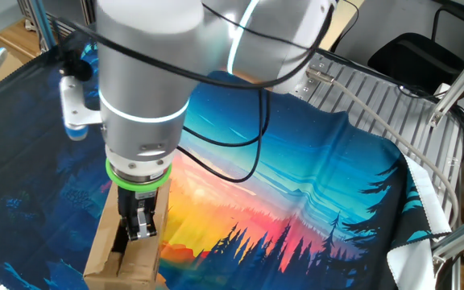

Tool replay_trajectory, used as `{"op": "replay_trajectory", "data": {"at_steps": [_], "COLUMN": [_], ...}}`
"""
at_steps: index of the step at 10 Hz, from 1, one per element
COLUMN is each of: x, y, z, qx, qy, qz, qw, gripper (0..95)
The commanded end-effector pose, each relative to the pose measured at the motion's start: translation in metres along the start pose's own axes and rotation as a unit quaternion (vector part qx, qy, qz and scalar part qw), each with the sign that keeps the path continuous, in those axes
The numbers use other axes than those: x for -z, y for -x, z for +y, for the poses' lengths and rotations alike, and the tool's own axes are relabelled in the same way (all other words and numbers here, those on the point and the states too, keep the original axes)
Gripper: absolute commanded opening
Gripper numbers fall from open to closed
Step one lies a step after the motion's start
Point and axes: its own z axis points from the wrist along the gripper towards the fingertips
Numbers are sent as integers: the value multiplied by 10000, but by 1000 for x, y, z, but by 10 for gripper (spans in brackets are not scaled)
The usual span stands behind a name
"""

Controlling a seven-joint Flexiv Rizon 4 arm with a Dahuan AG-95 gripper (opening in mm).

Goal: Cover the box

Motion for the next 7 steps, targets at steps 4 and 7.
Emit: {"op": "replay_trajectory", "data": {"at_steps": [4, 7], "x": [-7, -9], "y": [0, 1], "z": [2, 1], "qx": [-105, -98], "qy": [11, 15], "qz": [111, 117], "qw": [9999, 9999], "gripper": [0, 0]}}
